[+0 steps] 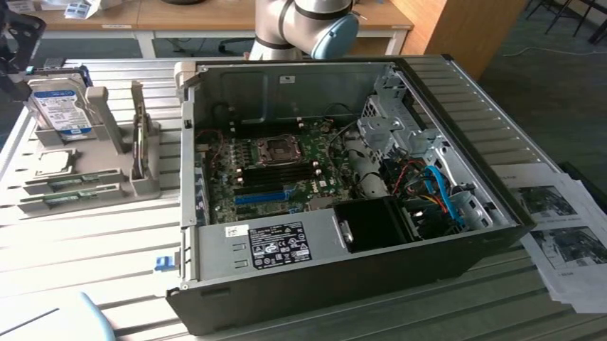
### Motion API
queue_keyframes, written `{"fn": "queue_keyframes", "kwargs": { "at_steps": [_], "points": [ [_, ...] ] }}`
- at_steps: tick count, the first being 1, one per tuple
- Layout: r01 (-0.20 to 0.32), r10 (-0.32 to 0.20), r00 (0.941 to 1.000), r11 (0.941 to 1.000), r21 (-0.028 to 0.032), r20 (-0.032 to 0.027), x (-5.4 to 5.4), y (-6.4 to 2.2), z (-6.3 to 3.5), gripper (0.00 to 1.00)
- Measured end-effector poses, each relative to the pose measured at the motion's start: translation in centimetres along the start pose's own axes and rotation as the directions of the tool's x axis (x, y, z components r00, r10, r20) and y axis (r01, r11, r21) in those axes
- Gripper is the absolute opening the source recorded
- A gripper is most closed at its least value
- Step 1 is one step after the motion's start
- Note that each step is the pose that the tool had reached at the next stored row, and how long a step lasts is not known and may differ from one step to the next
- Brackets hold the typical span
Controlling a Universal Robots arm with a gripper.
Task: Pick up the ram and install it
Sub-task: 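Reach for the ram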
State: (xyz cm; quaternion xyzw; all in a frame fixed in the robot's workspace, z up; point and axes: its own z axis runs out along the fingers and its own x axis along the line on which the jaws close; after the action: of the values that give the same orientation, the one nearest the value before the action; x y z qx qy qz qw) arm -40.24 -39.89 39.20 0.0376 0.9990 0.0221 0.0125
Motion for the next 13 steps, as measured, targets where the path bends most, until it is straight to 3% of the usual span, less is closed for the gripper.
{"fn": "queue_keyframes", "kwargs": {
  "at_steps": [5, 13],
  "points": [
    [0.000, 0.000, 1.0000, 1.0000, 0.0000, -0.0001, 1.05, -0.08, 0.00, 0.09],
    [0.000, 0.000, 1.0000, 1.0000, 0.0000, 0.0000, 1.11, -0.08, 0.00, 0.09]
  ]
}}
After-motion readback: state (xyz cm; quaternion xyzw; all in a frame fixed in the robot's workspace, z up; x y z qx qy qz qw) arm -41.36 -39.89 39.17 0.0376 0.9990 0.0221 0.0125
